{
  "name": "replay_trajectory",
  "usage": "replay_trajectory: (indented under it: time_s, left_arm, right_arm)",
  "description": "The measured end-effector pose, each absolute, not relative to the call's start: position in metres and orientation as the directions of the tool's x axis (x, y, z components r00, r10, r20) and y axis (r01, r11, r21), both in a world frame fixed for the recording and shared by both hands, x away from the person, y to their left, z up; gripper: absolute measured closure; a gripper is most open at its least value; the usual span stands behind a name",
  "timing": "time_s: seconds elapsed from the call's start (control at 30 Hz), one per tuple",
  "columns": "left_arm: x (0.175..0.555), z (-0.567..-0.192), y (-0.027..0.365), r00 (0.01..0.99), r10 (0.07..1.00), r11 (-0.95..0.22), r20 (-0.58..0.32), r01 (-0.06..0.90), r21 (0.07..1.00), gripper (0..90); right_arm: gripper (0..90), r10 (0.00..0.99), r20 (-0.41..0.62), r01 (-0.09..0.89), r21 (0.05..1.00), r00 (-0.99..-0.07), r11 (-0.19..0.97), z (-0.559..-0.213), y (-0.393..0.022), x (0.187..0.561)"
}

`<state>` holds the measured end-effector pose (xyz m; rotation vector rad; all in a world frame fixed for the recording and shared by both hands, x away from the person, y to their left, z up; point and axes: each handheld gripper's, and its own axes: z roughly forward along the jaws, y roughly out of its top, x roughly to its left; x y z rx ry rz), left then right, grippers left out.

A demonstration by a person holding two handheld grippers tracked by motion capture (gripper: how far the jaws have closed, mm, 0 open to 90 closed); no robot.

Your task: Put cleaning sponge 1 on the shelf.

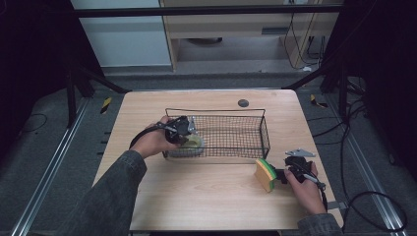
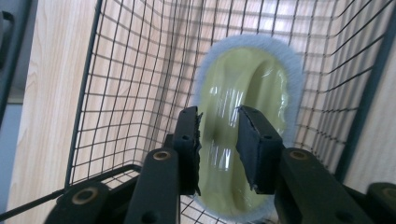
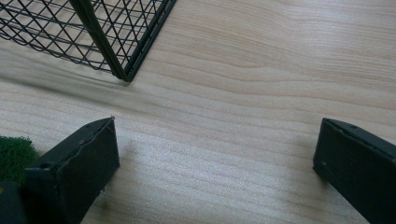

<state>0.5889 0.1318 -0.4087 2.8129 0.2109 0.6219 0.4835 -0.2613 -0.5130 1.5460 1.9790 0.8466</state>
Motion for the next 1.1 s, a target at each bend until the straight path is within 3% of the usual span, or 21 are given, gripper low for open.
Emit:
replay_trajectory:
  time_s: [0.37, 0.53, 0.57, 0.63, 0.73, 0.83, 0.87, 0.97, 1.03, 1.1]
  left_arm:
    - [0.58, -0.392, 0.128, 0.874, 0.215, -0.943, 0.435, 0.069, 0.327, 67.0]
    - [0.579, -0.384, 0.131, 0.842, 0.278, -0.923, 0.462, 0.1, 0.372, 61.1]
    - [0.578, -0.381, 0.133, 0.832, 0.296, -0.916, 0.469, 0.108, 0.386, 59.3]
    - [0.577, -0.377, 0.136, 0.815, 0.334, -0.9, 0.473, 0.127, 0.417, 45.8]
    - [0.573, -0.371, 0.143, 0.769, 0.403, -0.874, 0.496, 0.164, 0.457, 38.6]
    - [0.57, -0.367, 0.155, 0.731, 0.505, -0.819, 0.459, 0.237, 0.522, 23.8]
    - [0.567, -0.365, 0.166, 0.707, 0.558, -0.783, 0.435, 0.276, 0.557, 18.1]
    - [0.564, -0.364, 0.178, 0.696, 0.602, -0.748, 0.392, 0.319, 0.582, 10.2]
    - [0.558, -0.363, 0.198, 0.672, 0.665, -0.678, 0.326, 0.36, 0.641, 8.5]
    - [0.556, -0.362, 0.204, 0.667, 0.674, -0.669, 0.318, 0.369, 0.645, 6.9]
  right_arm:
    - [0.4, 0.97, -0.004, 0.667, 0.725, -0.242, 0.17, -0.513, -0.261, 0.484]
    - [0.4, 0.97, -0.001, 0.669, 0.724, -0.243, 0.168, -0.513, -0.261, 0.483]
    - [0.4, 0.969, 0.002, 0.669, 0.724, -0.245, 0.168, -0.513, -0.262, 0.483]
    - [0.4, 0.967, -0.001, 0.667, 0.724, -0.254, 0.176, -0.513, -0.263, 0.484]
    - [0.6, 0.964, 0.002, 0.665, 0.725, -0.266, 0.182, -0.513, -0.265, 0.486]
    - [1.9, 0.958, 0.001, 0.664, 0.722, -0.286, 0.197, -0.512, -0.268, 0.486]
    - [7.1, 0.956, 0.005, 0.664, 0.72, -0.295, 0.201, -0.511, -0.272, 0.485]
    - [10.3, 0.956, -0.003, 0.661, 0.722, -0.295, 0.206, -0.506, -0.276, 0.482]
    - [12.3, 0.957, -0.023, 0.648, 0.731, -0.29, 0.214, -0.502, -0.278, 0.479]
    - [12.8, 0.958, -0.022, 0.645, 0.735, -0.286, 0.209, -0.495, -0.278, 0.476]
